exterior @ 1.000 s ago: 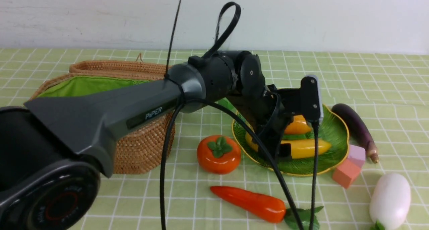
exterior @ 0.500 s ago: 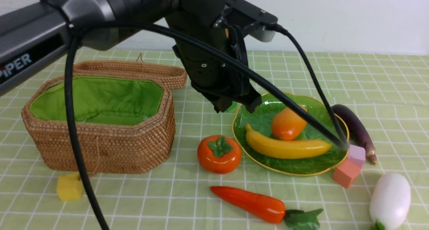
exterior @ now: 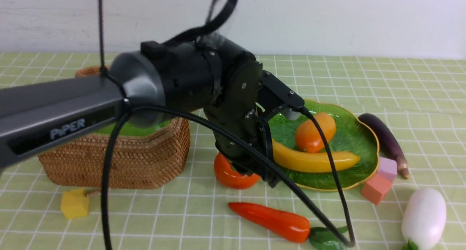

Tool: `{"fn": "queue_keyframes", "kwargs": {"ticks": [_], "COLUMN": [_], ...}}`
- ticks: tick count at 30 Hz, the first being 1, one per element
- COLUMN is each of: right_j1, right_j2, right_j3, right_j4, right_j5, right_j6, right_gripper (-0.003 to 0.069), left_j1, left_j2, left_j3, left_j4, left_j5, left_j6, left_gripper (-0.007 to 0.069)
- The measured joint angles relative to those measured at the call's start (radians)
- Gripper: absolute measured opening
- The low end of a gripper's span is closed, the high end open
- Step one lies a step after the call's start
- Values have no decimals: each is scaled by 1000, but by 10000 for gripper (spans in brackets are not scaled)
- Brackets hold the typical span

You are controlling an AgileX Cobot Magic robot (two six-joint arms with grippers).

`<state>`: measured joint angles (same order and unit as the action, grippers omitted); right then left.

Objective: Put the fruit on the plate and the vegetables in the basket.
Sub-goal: Grab a tomato with your left arm and place it on the plate on the right.

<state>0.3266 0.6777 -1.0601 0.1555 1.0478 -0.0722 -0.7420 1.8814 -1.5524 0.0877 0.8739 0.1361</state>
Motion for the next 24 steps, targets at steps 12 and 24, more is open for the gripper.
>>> {"fn": "queue_keyframes", "kwargs": {"ticks": [12,24], "right_j1": [0,0], "right_j2": [0,0], "right_j3": [0,0], "right_j4": [-1,-1], "right_j5": [1,2], "right_j6": [-1,-1], "right_gripper": [160,161], "left_j1": [0,0], "left_j2": [149,188], "left_j3": [5,0], "left_j4": [259,324], "left_j5": [-179,-175], "left_j6": [-145,-199], "left_gripper": [652,595]}}
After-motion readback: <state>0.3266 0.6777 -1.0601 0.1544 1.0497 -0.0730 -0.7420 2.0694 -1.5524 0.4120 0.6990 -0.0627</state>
